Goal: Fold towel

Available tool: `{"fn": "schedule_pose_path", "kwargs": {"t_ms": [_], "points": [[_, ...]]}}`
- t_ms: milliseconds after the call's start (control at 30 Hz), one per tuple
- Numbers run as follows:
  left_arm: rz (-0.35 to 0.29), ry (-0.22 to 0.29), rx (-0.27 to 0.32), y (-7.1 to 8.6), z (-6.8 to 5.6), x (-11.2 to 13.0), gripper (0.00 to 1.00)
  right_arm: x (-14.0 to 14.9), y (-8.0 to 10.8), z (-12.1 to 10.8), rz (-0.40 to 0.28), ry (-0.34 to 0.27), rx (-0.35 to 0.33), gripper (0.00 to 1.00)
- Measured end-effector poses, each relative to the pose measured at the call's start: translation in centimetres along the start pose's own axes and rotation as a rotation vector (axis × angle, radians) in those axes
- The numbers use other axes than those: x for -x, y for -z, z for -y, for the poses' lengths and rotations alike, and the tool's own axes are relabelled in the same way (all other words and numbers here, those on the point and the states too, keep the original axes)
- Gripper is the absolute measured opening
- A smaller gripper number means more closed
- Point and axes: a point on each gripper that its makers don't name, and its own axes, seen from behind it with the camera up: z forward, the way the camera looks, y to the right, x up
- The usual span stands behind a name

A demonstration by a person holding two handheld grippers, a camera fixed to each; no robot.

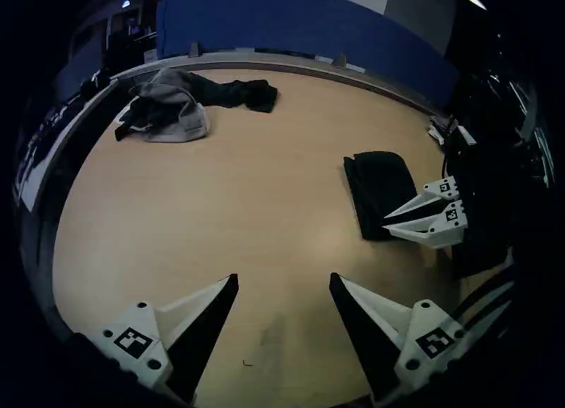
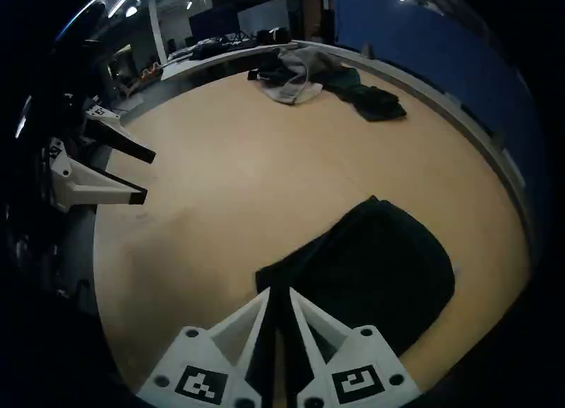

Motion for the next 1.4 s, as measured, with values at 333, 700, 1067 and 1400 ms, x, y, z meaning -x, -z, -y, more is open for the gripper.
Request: {"fn": "schedule_pose_path", "kwargs": {"t_ms": [333,700,1067,1400], "points": [[-0.002,0.001,-0.009,0.2,0.4,-0.1,0.96,-0.1,0.7,0.3,-0.040,-0.024,-0.014,0.73],[0.001,-0.011,-0.008,0.1,0.1,-0.3,0.96,-0.1,3.2,-1.4,-0.082,-0.034,0.045,0.87],[-0.002,-0.036,0.013,-0.6,-1.2,-1.4,0.96,4.2,6.9,-4.9,-0.079,-0.153,0.150,0.87],[-0.002,-0.064,0.027,-1.1,-2.3,-2.0,0.96,5.8,6.8,-5.1,-0.063,-0.177,0.175,0.87]]}}
